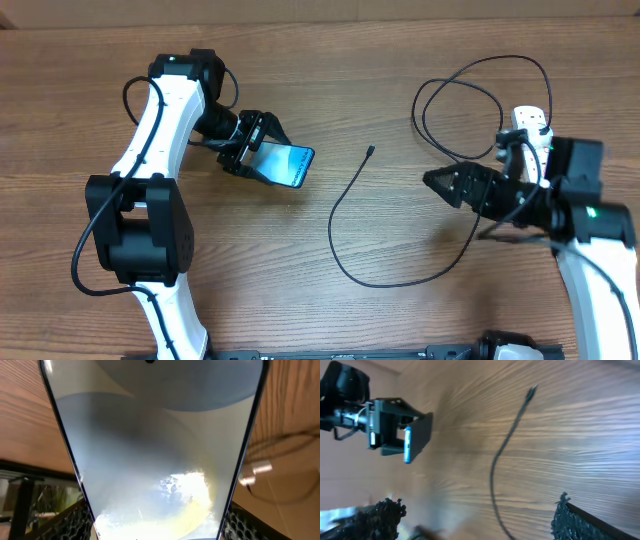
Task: Plug charger to phone and switch on socket
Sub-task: 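Move the right gripper toward the phone held by the left gripper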
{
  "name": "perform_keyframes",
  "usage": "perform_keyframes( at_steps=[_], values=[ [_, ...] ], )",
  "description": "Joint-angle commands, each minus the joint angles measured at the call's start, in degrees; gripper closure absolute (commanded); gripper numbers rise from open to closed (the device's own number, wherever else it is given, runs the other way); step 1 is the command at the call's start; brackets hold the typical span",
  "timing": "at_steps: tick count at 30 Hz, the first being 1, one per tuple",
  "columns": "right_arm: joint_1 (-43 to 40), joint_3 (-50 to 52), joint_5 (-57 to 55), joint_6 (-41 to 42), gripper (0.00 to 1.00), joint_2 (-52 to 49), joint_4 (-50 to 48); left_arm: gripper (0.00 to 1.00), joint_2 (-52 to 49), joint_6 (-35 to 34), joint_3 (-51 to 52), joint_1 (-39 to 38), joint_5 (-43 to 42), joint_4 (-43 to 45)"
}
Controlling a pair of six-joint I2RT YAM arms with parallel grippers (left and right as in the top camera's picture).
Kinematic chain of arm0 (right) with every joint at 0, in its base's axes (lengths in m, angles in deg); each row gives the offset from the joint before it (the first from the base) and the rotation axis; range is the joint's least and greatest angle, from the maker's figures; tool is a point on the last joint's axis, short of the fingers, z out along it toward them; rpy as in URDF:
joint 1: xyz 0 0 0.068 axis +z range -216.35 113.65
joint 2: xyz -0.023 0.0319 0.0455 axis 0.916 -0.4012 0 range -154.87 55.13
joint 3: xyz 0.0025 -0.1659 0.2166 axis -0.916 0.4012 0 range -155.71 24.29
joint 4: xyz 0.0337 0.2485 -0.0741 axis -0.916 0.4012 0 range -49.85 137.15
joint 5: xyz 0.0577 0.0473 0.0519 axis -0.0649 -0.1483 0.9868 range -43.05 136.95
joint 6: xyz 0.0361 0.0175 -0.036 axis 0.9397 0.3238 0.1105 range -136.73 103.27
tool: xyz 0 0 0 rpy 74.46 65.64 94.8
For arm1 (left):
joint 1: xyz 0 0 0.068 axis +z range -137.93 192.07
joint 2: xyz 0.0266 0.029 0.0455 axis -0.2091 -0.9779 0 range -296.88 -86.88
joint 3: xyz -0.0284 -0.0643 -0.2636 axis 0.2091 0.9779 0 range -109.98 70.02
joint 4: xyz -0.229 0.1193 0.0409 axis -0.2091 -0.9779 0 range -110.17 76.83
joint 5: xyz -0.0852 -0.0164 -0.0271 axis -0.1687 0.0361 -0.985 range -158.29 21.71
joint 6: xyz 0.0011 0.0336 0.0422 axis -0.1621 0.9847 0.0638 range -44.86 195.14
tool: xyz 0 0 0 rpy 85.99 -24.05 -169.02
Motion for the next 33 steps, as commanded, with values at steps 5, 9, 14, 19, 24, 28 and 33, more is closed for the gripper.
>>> perform_keyframes(
  at_steps=[5, 9, 14, 19, 24, 28, 33],
  values=[
    [9.3, -1.2, 5.7, 6.8, 0.20, -7.6, -9.4, 0.38, 0.5, -5.0, -1.7, -1.4, 9.5, 0.0],
    [16.7, -1.2, 0.6, 16.8, 0.25, -10.6, -18.4, 0.37, 0.5, -7.1, -1.7, -3.1, 12.3, 0.3],
    [25.5, -1.2, -10.0, 29.2, 0.26, -13.2, -26.2, 0.37, 0.5, -9.8, -1.7, -4.9, 12.2, 0.9],
    [31.2, -1.2, -16.9, 38.6, 0.28, -15.8, -30.2, 0.37, 0.5, -11.3, -1.7, -5.6, 11.3, 1.0],
    [34.6, -1.2, -16.9, 42.4, 0.32, -19.4, -35.8, 0.37, 0.5, -11.5, -1.7, -5.7, 8.6, 1.0],
    [36.1, -1.2, -16.9, 45.7, 0.37, -21.7, -38.9, 0.37, 0.5, -11.5, -1.7, -5.7, 6.9, 1.0],
    [37.7, -1.2, -19.5, 49.4, 0.44, -23.0, -40.2, 0.37, 0.5, -11.5, -1.7, -5.7, 6.8, 1.0]
  ],
)
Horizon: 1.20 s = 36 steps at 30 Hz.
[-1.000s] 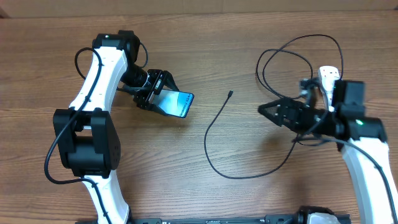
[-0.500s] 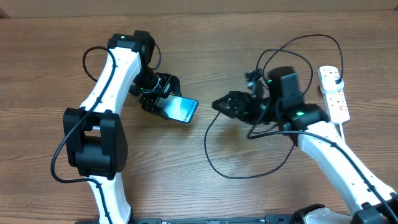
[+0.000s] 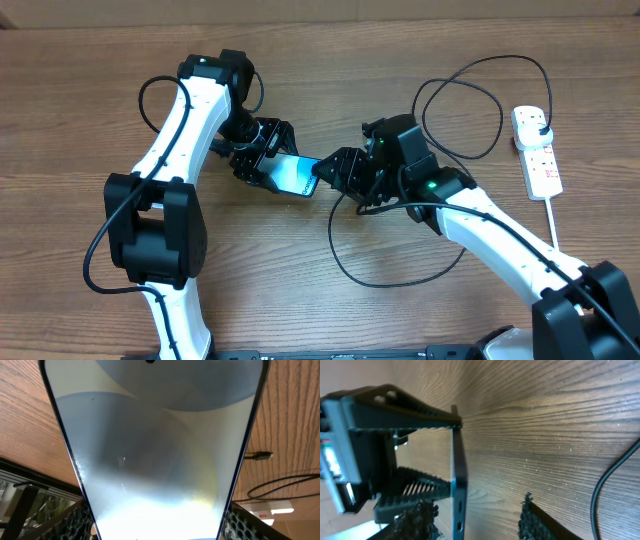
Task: Plug charger to phone and switch on socket
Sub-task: 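Move the right gripper toward the phone held by the left gripper, then grasp the phone's edge with the right gripper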
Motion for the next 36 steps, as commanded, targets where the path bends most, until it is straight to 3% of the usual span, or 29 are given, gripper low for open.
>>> perform_keyframes(
  at_steps=[1, 10, 17, 36],
  values=[
    [1.3, -1.1, -2.7, 3.5, 0.45, -0.6, -1.5, 0.37, 0.5, -1.4, -1.6, -0.1, -2.1, -0.2],
    [4.2, -1.1, -9.3, 10.3, 0.59, -0.6, -2.6, 0.37, 0.5, -1.6, -1.6, -1.5, -5.7, -0.1],
    [5.0, -1.1, -10.8, 10.5, 0.62, -0.6, -4.3, 0.37, 0.5, -1.6, -1.6, -3.2, -6.1, -0.1],
    [5.0, -1.1, -10.1, 10.8, 0.89, -0.6, -4.6, 0.37, 0.5, -1.7, -1.6, -5.3, -6.1, 0.2]
  ],
)
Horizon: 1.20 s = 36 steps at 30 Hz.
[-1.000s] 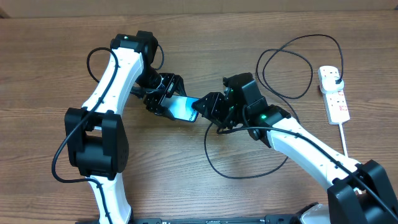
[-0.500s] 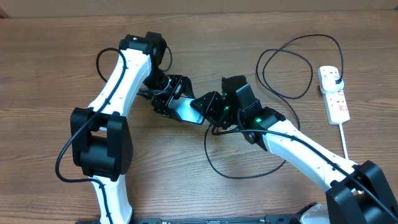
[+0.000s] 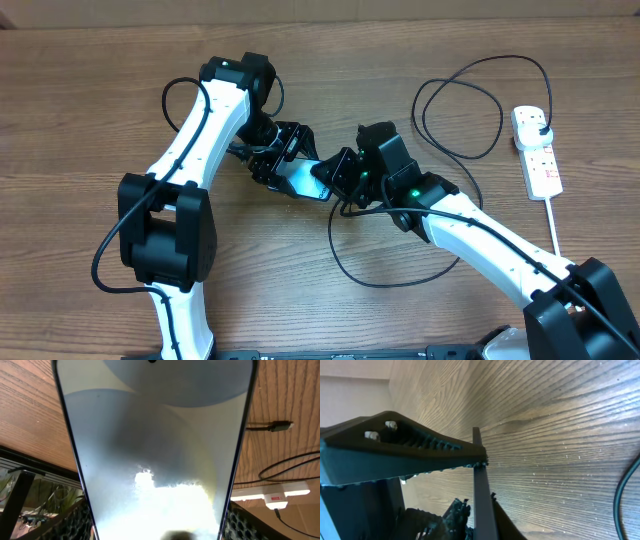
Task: Plug charger to phone and switch on socket
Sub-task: 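Grasp the phone's edge with the right gripper, then open the left gripper and lift the phone with the right gripper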
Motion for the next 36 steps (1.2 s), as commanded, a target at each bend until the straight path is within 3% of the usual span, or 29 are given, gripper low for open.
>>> perform_keyframes(
  at_steps=[1, 3, 12, 15, 16, 24, 29, 33, 36],
  values=[
    [0.3, -1.1, 0.3, 0.3, 0.91, -0.1, -1.0, 0.37, 0.5, -0.7, -1.6, -0.6, -2.0, 0.0],
    [0.3, -1.1, 0.3, 0.3, 0.96, -0.1, -1.0, 0.37, 0.5, -1.0, -1.6, -0.6, -2.0, 0.0],
    [-0.2, -1.2, 1.8, 0.3, 0.96, 0.0, -2.0, 0.32, 0.5, -1.0, -1.6, -0.6, -2.0, 0.0],
    [-1.4, -1.2, 3.3, 0.3, 0.96, 0.0, -2.1, 0.19, 0.5, -1.0, -1.6, -0.6, -2.0, 0.0],
    [-1.9, -1.2, 3.9, 0.3, 0.96, 0.0, -2.1, 0.00, 0.5, -1.0, -1.6, -0.6, -1.9, 0.0],
    [-7.9, -1.2, 7.5, -0.7, 0.96, 0.0, 0.5, 0.00, 0.5, 0.4, -1.6, -0.5, -1.9, 1.9],
    [-11.9, -1.2, 8.0, -4.6, 0.96, 0.0, 4.8, 0.00, 0.5, 11.5, -1.6, 0.2, -6.4, 8.0],
    [-15.4, -1.2, 10.0, -6.4, 0.96, 1.2, 4.6, 0.00, 0.5, 29.8, -1.7, 1.4, -22.3, 17.7],
    [-18.2, -1.2, 11.0, -7.5, 0.96, 3.8, 4.2, 0.00, 0.5, 38.3, -1.7, 2.2, -34.4, 24.6]
  ],
)
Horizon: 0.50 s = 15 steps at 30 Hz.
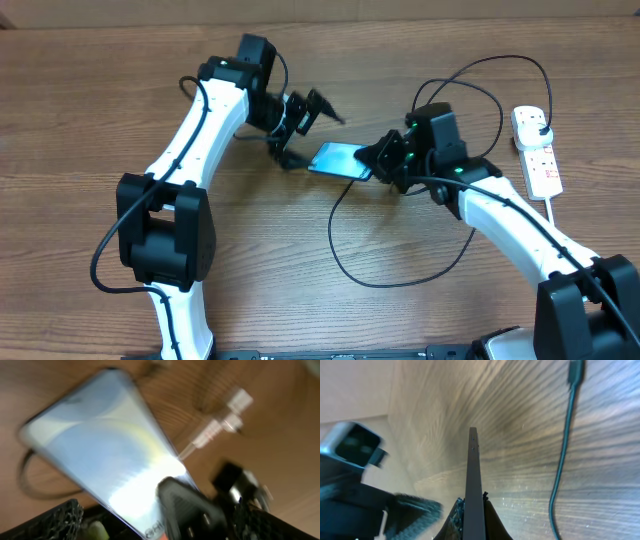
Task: Plug charger to phone and switch on socket
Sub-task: 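Open the left gripper and lift the phone with the right gripper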
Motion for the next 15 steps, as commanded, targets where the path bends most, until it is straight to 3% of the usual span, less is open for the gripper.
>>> perform_keyframes(
  at_steps=[1, 7, 11, 15],
  values=[
    [-3.0, -1.3, 2.4, -2.7, 0.96, 5.3, -1.0, 0.00, 0.5, 16.3, -1.3, 1.1, -20.1, 5.7],
    [-5.4, -1.3, -7.4, -0.7, 0.96, 14.4, -3.7, 0.03, 0.5, 10.8, -1.3, 1.4, -27.5, 17.4],
    [-5.3, -1.3, -20.0, 9.1, 0.96, 20.1, -7.1, 0.03, 0.5, 4.0, -1.3, 1.4, -27.6, 24.3],
    [-4.9, -1.3, -23.1, 17.3, 0.96, 20.4, -11.0, 0.04, 0.5, -3.8, -1.3, 1.4, -26.9, 30.8]
  ],
)
